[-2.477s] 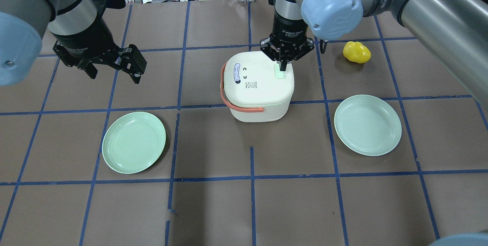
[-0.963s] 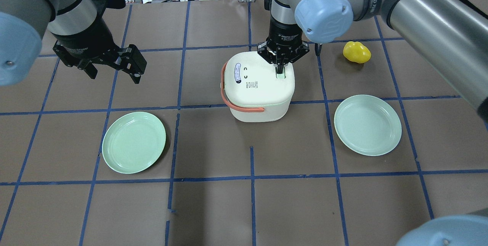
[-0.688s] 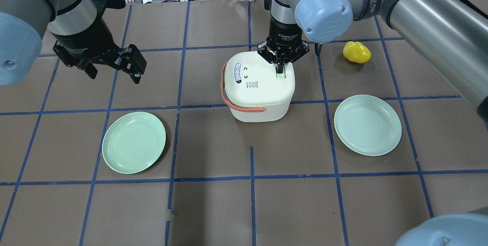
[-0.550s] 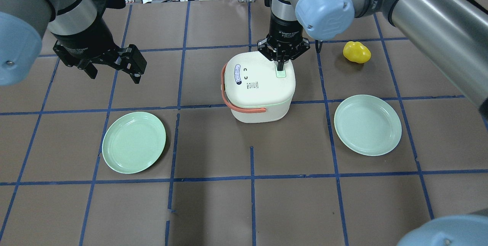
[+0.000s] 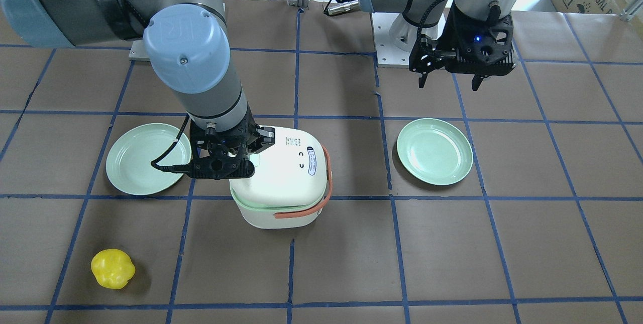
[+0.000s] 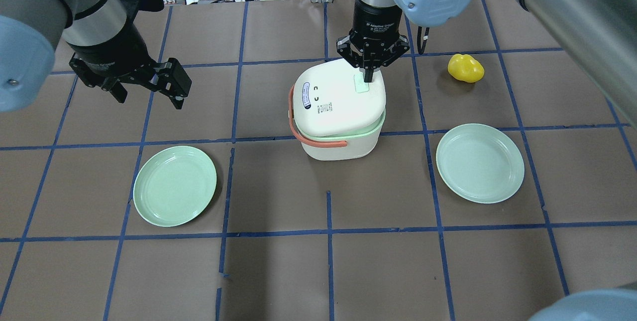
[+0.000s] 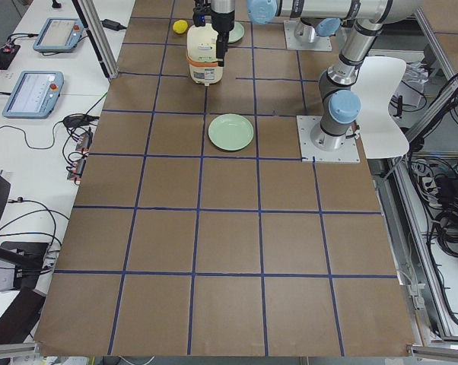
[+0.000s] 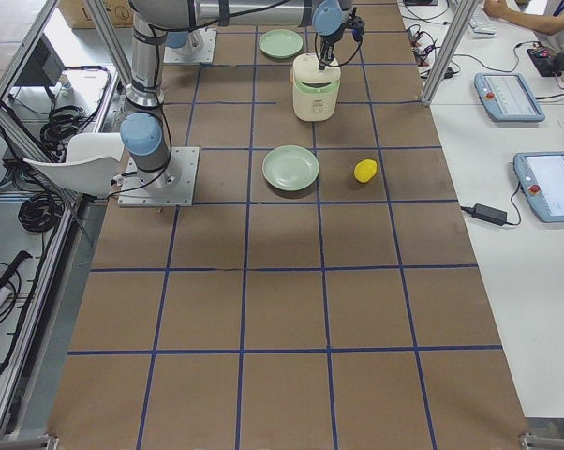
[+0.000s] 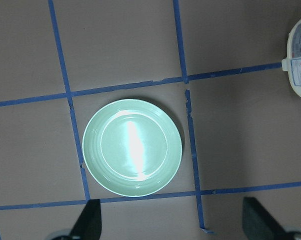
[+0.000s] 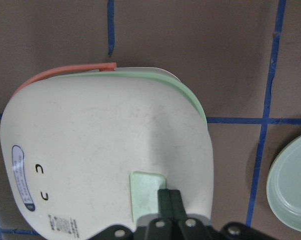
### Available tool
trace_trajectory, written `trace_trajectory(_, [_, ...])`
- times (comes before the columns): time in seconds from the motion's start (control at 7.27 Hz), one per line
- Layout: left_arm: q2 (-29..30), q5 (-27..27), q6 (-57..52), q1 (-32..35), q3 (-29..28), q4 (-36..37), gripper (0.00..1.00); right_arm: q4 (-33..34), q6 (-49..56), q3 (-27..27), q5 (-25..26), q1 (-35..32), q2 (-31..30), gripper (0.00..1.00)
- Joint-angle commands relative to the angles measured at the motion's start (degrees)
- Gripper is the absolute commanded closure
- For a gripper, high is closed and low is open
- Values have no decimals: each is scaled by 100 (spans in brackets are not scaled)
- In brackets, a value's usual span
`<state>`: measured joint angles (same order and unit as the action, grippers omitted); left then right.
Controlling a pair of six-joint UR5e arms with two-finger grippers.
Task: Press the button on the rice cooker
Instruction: 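Raise the right gripper away as the rice cooker lid pops open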
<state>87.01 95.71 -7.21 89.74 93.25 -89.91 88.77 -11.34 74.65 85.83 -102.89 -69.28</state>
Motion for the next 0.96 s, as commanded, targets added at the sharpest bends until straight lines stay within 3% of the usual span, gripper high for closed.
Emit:
trace_trajectory(0.0, [0, 0, 0, 0, 0, 0, 0, -404, 0, -274, 21, 15, -181, 1])
trace_trajectory(0.28, [0, 0, 0, 0, 0, 0, 0, -946, -9, -502, 65, 93, -444, 0])
trace_trajectory(0.83, [0, -9, 0, 0, 0, 0, 0, -564, 497, -671, 153, 1049, -551, 0])
